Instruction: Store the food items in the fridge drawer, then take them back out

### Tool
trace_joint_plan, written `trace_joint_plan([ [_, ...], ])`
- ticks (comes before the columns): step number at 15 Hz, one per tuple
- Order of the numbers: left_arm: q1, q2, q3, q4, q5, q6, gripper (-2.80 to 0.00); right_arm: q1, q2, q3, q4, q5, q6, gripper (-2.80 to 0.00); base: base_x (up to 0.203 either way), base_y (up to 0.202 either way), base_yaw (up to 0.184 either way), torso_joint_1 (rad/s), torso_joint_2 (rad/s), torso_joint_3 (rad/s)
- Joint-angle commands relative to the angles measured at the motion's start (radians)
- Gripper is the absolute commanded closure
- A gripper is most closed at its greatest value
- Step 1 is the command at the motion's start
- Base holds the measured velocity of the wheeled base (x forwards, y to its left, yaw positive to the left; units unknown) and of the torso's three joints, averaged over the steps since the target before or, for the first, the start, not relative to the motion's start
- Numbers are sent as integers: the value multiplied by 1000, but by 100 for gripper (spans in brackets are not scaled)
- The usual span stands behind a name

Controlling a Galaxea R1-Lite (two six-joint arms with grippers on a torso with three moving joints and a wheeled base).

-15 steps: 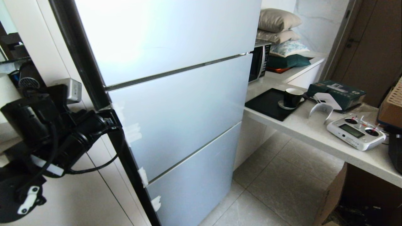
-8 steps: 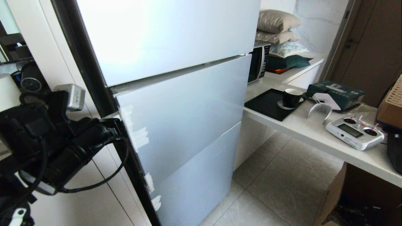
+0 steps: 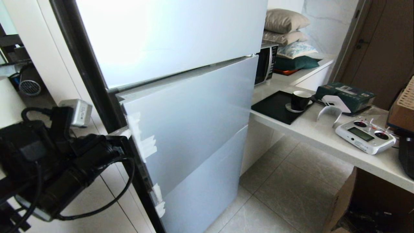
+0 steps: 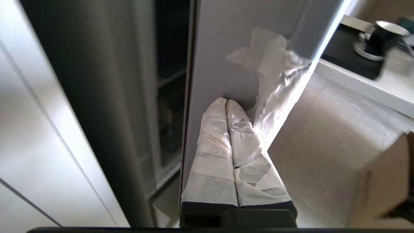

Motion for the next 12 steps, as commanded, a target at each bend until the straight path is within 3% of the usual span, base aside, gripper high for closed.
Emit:
trace_joint_plan([
  [1,-41,-42,30,-5,7,2,0,0,2,0,-1,1,0,0,0,0,0,0,0,0],
  [7,-190,-129,95,-3,-18,-6,0,0,2,0,-1,1,0,0,0,0,0,0,0,0],
  [9,-259,-184,123,0,-85,-49,0,0,2,0,-1,1,0,0,0,0,0,0,0,0],
  [12,-263,-249,173,5,-115,-102,0,1,2,0,-1,1,0,0,0,0,0,0,0,0],
])
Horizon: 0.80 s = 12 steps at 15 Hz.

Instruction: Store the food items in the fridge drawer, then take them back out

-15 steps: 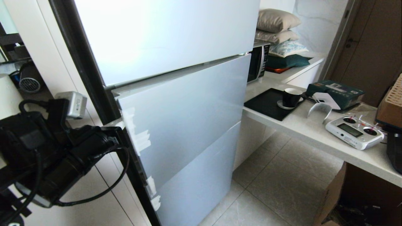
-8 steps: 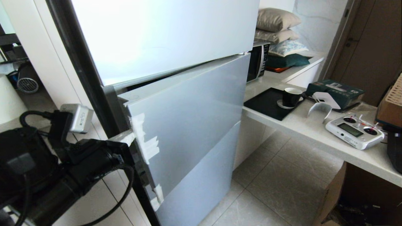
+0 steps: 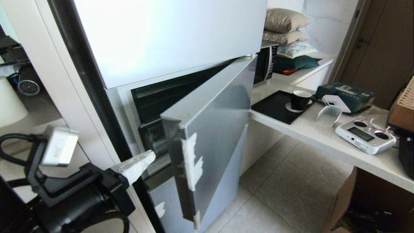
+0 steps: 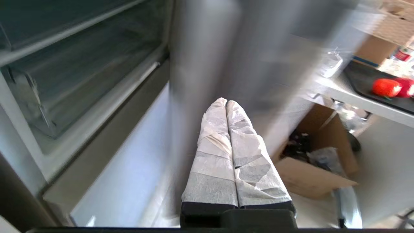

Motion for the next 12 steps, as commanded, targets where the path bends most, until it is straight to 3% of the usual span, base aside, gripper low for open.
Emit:
trace_joint_plan([
  [1,0,-50,29,-4,9,-1,0,2,2,-1,-1,0,0,0,0,0,0,0,0,0],
  [4,45,-43,23,6,83,18,0,1,2,0,-1,0,0,0,0,0,0,0,0,0],
  [6,97,-62,-4,9,180,132,0,0,2,-1,-1,0,0,0,0,0,0,0,0,0],
  [9,141,-247,-44,44,243,191,0,1,2,1,-1,0,0,0,0,0,0,0,0,0],
  [12,420,-475,41,103,244,203,0,0,2,-1,-1,0,0,0,0,0,0,0,0,0],
])
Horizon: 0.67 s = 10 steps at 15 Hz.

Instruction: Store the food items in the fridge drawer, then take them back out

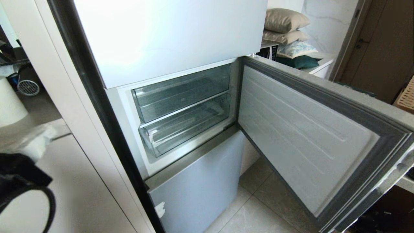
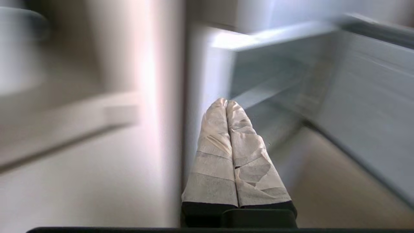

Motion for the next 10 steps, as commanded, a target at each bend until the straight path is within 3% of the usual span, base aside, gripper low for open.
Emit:
trace_joint_plan([
  [1,158,-244,90,32,-7,2,0,0,2,0,-1,1,0,0,0,0,0,0,0,0],
  [5,234,-639,227,376,-88,8,0,0,0,-1,1,1,-1,0,0,0,0,0,0,0],
  [8,258,-681,246,854,-138,5,0,0,0,1,-1,1,-2,0,0,0,0,0,0,0],
  [9,273,-680,223,985,-140,5,0,0,1,1,-1,1,-2,0,0,0,0,0,0,0],
  [10,318,-699,211,1038,-143,10,0,0,0,1,-1,1,-2,0,0,0,0,0,0,0],
])
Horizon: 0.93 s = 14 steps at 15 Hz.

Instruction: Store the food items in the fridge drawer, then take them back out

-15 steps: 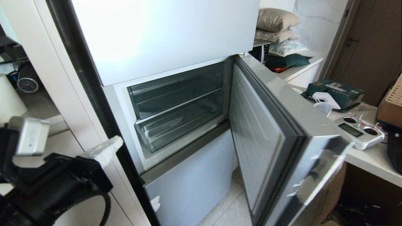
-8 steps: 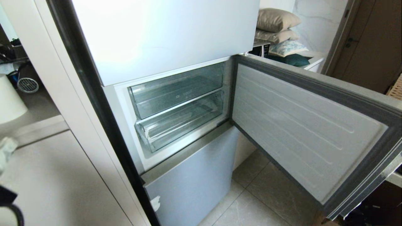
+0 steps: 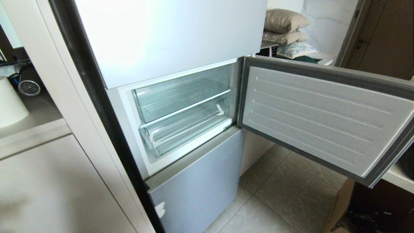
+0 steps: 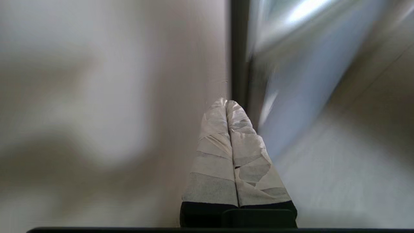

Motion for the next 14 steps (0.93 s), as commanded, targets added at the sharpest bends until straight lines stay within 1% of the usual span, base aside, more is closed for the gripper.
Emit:
trace_joint_plan([
  [1,83,-63,-16,149,-3,20,0,0,0,0,-1,0,0,0,0,0,0,0,0,0],
  [2,98,-77,-16,136,-4,33,0,0,0,0,-1,0,0,0,0,0,0,0,0,0],
  [3,91,-109,-12,121,-14,35,0,0,0,0,-1,-1,0,0,0,0,0,0,0,0],
  [4,83,-175,-11,121,-52,35,0,0,0,0,-1,-1,1,0,0,0,0,0,0,0],
  [5,77,-250,-1,124,-126,36,0,0,0,0,-1,-1,-1,0,0,0,0,0,0,0],
  [6,72,-292,16,113,-176,34,0,0,0,0,-1,0,-2,0,0,0,0,0,0,0],
  [7,68,-303,42,69,-203,8,0,0,0,0,-1,-1,1,0,0,0,0,0,0,0],
  [8,66,-299,56,41,-211,-61,0,0,0,0,-1,-1,1,0,0,0,0,0,0,0],
  [9,65,-296,60,31,-214,-72,0,0,0,0,1,-1,1,0,0,0,0,0,0,0],
  [13,65,-296,60,30,-215,-71,0,0,0,0,-1,-1,1,0,0,0,0,0,0,0],
  [14,65,-296,60,30,-215,-70,0,0,0,0,1,-1,3,0,4,-3,94,-8,0,0],
])
